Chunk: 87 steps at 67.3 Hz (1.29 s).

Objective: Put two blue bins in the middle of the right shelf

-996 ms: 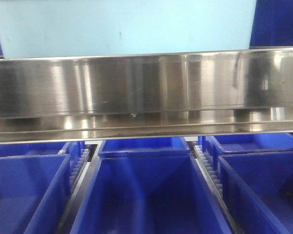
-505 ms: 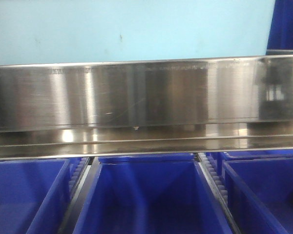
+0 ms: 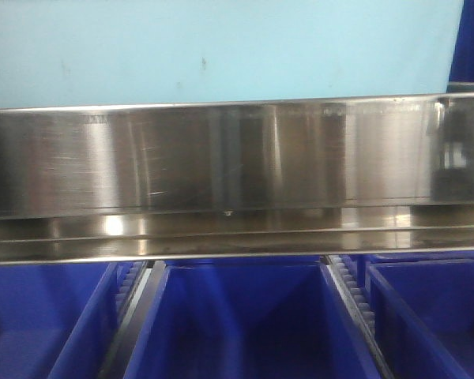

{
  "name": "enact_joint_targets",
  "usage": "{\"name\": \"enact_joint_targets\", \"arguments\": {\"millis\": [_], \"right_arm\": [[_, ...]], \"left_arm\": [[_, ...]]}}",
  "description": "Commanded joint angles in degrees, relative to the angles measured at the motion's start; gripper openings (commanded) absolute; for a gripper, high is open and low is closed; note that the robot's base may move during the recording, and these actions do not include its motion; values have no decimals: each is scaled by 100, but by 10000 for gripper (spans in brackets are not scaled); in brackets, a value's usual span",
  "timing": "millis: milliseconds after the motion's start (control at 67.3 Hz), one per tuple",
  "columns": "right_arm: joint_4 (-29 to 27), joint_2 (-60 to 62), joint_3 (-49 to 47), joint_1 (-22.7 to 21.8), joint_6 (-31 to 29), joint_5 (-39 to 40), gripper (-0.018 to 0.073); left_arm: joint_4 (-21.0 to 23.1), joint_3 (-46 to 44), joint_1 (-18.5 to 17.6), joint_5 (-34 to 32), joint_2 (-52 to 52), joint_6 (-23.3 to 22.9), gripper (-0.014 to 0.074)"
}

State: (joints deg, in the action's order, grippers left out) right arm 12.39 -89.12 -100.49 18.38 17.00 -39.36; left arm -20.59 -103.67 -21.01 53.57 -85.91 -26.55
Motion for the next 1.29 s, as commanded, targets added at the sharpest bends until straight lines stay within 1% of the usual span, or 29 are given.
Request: {"name": "enact_joint_targets", "arguments": {"millis": [0, 877, 936, 996, 1070, 1144, 1189, 1204, 1234, 1278], "right_arm": [[180, 47, -68, -15, -92, 254, -158], [180, 47, -68, -15, -92, 254, -158], [180, 47, -68, -15, -92, 254, -158], [180, 47, -68, -15, -92, 154, -157], [190, 84, -94, 15, 170, -238, -141], [310, 180, -97, 133, 551, -582, -141], [551, 225, -97, 255, 861, -715, -141], [721, 237, -97, 303, 1041, -757, -141], [917, 266, -97, 404, 1207, -791, -141], [1351, 311, -97, 577, 1523, -893, -141]], "left_arm": [[-80, -66, 2, -245, 90, 34, -111], [-80, -66, 2, -256, 90, 34, -111], [-91, -66, 2, -346, 90, 34, -111], [-78, -66, 2, -343, 80, 34, -111], [-16, -66, -7, -343, 80, 34, -111], [-17, -66, -105, -343, 93, 34, -111], [-40, -66, -178, -317, 103, 34, -111], [-83, -66, -227, -273, 102, -14, -111], [-164, -66, -278, -210, 102, -105, -111], [-401, -41, -391, -173, 102, -285, -111]]}}
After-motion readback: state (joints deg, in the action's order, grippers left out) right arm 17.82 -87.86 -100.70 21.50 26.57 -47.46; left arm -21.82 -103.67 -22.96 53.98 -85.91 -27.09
